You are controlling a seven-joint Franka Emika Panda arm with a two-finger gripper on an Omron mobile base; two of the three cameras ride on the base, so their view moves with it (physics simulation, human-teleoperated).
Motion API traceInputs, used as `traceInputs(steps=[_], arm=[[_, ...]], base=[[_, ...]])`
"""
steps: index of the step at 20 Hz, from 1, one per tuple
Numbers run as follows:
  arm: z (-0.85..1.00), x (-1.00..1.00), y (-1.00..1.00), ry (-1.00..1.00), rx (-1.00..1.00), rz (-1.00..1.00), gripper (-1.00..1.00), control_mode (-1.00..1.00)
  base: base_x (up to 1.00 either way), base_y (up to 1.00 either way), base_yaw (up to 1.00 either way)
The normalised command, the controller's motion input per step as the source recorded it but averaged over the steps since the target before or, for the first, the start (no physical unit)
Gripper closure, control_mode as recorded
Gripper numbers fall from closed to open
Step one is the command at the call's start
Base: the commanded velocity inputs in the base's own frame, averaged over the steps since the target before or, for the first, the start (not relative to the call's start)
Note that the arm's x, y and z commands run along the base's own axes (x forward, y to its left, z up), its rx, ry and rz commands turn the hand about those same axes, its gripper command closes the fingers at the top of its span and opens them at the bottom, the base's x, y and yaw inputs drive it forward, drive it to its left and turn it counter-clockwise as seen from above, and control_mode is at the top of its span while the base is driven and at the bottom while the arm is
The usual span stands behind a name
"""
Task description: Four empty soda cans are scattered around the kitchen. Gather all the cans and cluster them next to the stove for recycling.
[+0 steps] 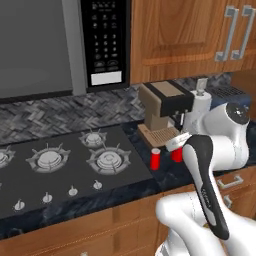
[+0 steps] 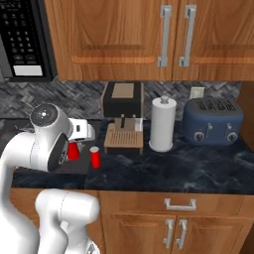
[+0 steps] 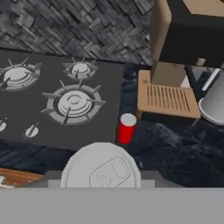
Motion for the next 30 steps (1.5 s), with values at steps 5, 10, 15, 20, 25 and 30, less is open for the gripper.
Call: traceInputs(steps=[5, 10, 15, 20, 25, 30], arm=[[0.00, 0.47, 0.01, 0.00, 0.00, -0.05, 1.00, -1.00], [0.00, 0.66, 0.06, 0.00, -0.01, -0.05, 1.00, -1.00], [-0.07, 0.19, 0.00, 0.00, -0.01, 0.00, 1.00, -1.00], [-0.19, 0.24, 0.01, 0.00, -0.01, 0.00, 1.00, -1.00], [-0.25, 0.12, 0.00, 0.00, 0.00, 0.00, 1.00, -1.00], [-0.06, 0.00, 0.00, 0.00, 0.00, 0.00, 1.00, -1.00]], base=[[0.34, 0.02, -0.04], [0.00, 0.00, 0.00], [0.00, 0.00, 0.00], [0.00, 0.00, 0.00], [0.00, 0.00, 0.00], [0.00, 0.00, 0.00]])
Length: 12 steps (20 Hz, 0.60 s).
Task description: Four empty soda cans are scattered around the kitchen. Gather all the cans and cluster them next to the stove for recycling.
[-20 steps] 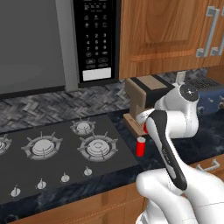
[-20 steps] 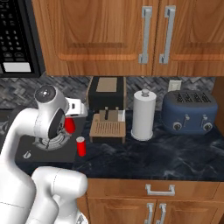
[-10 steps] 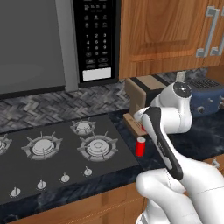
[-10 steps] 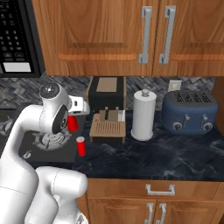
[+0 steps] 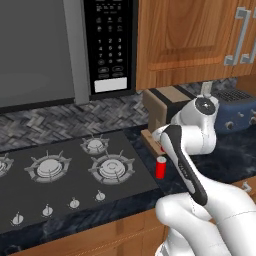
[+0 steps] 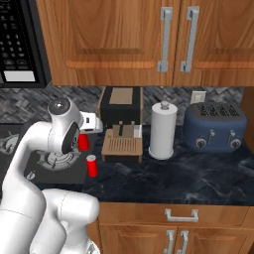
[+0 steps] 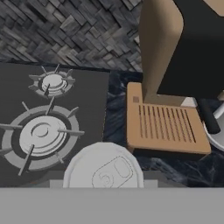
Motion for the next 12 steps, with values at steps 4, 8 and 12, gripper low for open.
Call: traceInputs(steps=[4, 8, 12], arm=[[-0.03, 0.11, 0.01, 0.00, 0.00, -0.02, 1.00, -1.00], [-0.04, 0.20, 0.00, 0.00, 0.00, -0.03, 1.00, -1.00], [-0.16, 0.33, 0.05, 0.00, 0.00, -0.05, 1.00, -1.00]], base=[[0.00, 0.00, 0.00], [0.00, 0.00, 0.00], [0.00, 0.00, 0.00]])
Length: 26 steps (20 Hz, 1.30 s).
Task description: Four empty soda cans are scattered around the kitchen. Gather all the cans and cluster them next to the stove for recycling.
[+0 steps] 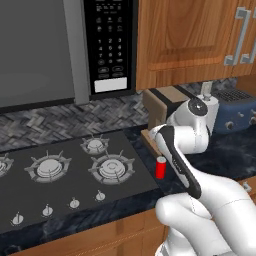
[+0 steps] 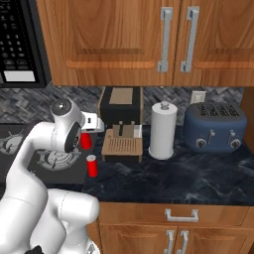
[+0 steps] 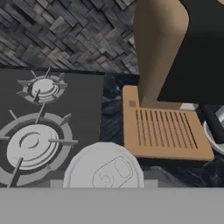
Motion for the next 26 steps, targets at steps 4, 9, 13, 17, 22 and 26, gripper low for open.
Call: traceInputs(steps=[4, 9, 13, 17, 22, 26], arm=[[-0.27, 0.26, 0.09, 0.00, 0.03, -0.05, 1.00, -1.00], [-0.16, 0.11, 0.04, 0.00, 0.03, -0.02, 1.00, -1.00], [0.00, 0.00, 0.00, 0.00, 0.01, -0.01, 1.00, -1.00], [-0.06, 0.00, 0.02, 0.00, 0.03, -0.04, 1.00, -1.00], [-0.10, 0.01, 0.01, 0.00, 0.06, -0.04, 1.00, -1.00], [-0.08, 0.04, 0.00, 0.00, 0.02, -0.03, 1.00, -1.00]], base=[[0.00, 0.00, 0.00], [0.00, 0.00, 0.00], [0.00, 0.00, 0.00], [0.00, 0.00, 0.00], [0.00, 0.00, 0.00], [0.00, 0.00, 0.00]])
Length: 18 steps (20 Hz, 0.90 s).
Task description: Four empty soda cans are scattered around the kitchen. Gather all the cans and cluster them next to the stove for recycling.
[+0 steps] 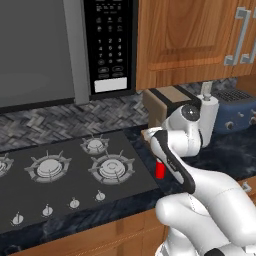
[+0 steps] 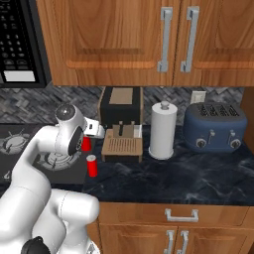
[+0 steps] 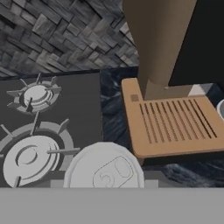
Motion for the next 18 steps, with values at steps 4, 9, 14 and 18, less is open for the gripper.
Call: traceInputs(steps=[4, 9, 14, 18], arm=[[-0.01, 0.00, 0.00, 0.00, 0.00, 0.00, 1.00, -1.00], [-0.10, 0.00, 0.01, 0.00, 0.00, 0.00, 1.00, -1.00], [-0.07, 0.00, 0.03, 0.00, 0.00, 0.00, 1.00, -1.00], [-0.10, 0.06, 0.04, 0.00, 0.00, 0.00, 1.00, -1.00]], base=[[0.00, 0.00, 0.00], [0.00, 0.00, 0.00], [0.00, 0.00, 0.00], [0.00, 0.00, 0.00]])
